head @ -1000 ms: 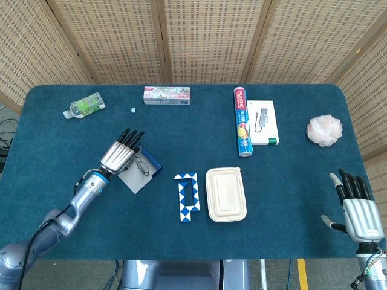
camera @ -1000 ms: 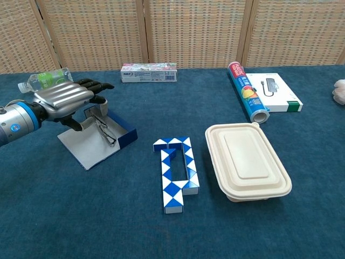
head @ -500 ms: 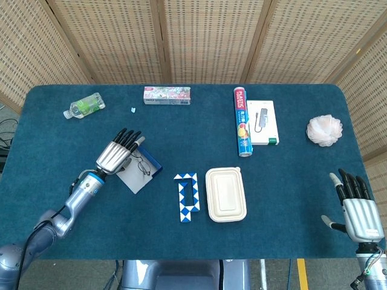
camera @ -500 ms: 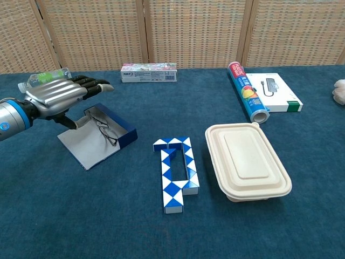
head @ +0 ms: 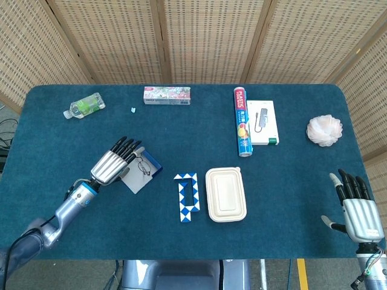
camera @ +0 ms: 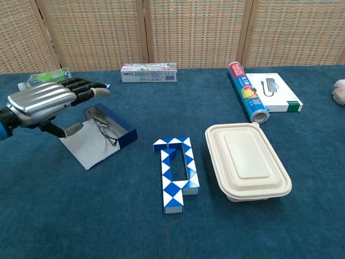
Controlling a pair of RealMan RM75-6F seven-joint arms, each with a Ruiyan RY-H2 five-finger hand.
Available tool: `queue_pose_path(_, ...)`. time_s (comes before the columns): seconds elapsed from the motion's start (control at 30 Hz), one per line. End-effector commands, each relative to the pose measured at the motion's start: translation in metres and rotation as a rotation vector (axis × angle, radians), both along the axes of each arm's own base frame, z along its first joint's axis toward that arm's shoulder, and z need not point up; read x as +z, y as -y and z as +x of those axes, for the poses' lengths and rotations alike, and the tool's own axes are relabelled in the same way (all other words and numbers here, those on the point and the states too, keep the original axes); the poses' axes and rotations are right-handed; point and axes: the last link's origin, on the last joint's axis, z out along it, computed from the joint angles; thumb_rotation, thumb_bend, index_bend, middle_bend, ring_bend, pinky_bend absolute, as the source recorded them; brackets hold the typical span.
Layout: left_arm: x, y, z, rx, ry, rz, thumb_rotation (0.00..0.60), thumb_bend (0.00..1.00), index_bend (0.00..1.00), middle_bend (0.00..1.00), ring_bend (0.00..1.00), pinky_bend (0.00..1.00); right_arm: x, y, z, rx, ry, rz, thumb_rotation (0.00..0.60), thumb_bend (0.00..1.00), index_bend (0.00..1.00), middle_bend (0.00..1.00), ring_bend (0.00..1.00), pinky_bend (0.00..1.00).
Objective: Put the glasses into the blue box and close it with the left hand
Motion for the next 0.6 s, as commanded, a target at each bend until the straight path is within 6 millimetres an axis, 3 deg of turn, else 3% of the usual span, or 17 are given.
queue_pose_path(0.03, 0.003, 0.006, -0.004, -0.001, 0.000, -0.020, 0.600, 0.49, 0.00, 0.00, 0.00, 0.00, 0.000, 0.000, 0.000, 0.000, 0.000, 0.000, 0.600, 0.03, 0.00, 0.00, 0.00, 0.00)
queue_pose_path(0.13, 0.007, 0.011, -0.005, -0.009, 0.012, -0.029, 0.600, 0.49, 0.05, 0.00, 0.00, 0.00, 0.000, 0.000, 0.000, 0.000, 0.001, 0.000, 0.600, 0.04, 0.00, 0.00, 0.00, 0.00)
queue_pose_path(0.17, 0.008, 0.013, -0.004, -0.013, 0.020, -0.034, 0.600, 0.49, 0.12, 0.00, 0.00, 0.01, 0.000, 0.000, 0.000, 0.000, 0.001, 0.000, 0.600, 0.04, 0.00, 0.00, 0.00, 0.00)
queue_pose_path(0.27, 0.010, 0.018, -0.008, -0.015, 0.024, -0.058, 0.600, 0.50, 0.32, 0.05, 0.05, 0.14, 0.000, 0.000, 0.000, 0.000, 0.001, 0.000, 0.600, 0.04, 0.00, 0.00, 0.00, 0.00)
queue_pose_path(0.33, 0.010, 0.022, -0.010, -0.015, 0.027, -0.072, 0.600, 0.50, 0.38, 0.09, 0.11, 0.21, 0.000, 0.000, 0.000, 0.000, 0.001, 0.001, 0.600, 0.04, 0.00, 0.00, 0.00, 0.00)
queue_pose_path(0.47, 0.010, 0.027, -0.015, -0.015, 0.026, -0.094, 0.600, 0.51, 0.45, 0.21, 0.20, 0.28, 0.000, 0.000, 0.000, 0.001, 0.002, 0.001, 0.600, 0.04, 0.00, 0.00, 0.00, 0.00)
queue_pose_path(0.6, 0.009, 0.028, -0.020, -0.004, 0.002, -0.104, 0.600, 0.51, 0.47, 0.23, 0.21, 0.29, 0.000, 0.000, 0.000, 0.000, 0.002, 0.002, 0.600, 0.04, 0.00, 0.00, 0.00, 0.00)
